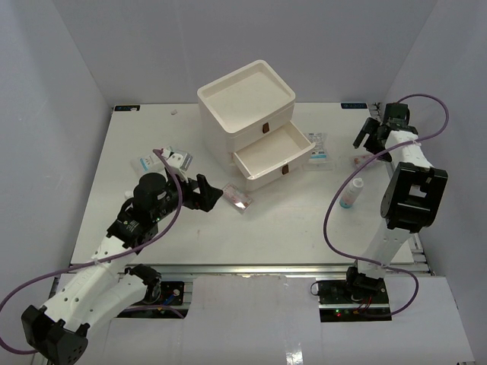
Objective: Organize the makeup
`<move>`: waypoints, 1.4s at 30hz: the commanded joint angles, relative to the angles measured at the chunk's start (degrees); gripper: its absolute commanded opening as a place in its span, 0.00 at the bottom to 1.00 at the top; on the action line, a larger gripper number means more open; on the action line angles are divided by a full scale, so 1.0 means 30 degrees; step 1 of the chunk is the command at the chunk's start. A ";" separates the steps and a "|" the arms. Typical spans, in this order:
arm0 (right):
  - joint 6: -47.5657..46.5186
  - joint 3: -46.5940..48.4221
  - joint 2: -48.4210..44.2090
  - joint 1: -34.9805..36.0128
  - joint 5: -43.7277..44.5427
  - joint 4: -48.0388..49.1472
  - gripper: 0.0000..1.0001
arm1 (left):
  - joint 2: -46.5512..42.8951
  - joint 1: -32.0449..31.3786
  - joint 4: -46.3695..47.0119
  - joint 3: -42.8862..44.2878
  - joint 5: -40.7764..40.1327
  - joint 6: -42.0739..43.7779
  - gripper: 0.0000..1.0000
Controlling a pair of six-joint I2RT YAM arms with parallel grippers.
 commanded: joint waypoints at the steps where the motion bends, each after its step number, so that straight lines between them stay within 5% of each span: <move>1: 0.2816 0.0577 0.1161 0.0243 0.2258 0.0498 0.90 | -0.0922 0.0125 0.0313 -0.0370 0.0476 -0.0039 0.98; 19: 0.5757 0.3400 0.4643 0.0519 0.4943 0.0491 0.90 | -0.2661 0.0125 0.0899 -0.0919 0.1317 0.0147 0.98; 42: 0.7357 0.3796 0.5970 0.0459 0.4222 -0.0262 0.90 | -0.2912 0.0125 0.0871 -0.0947 0.0977 0.0202 0.98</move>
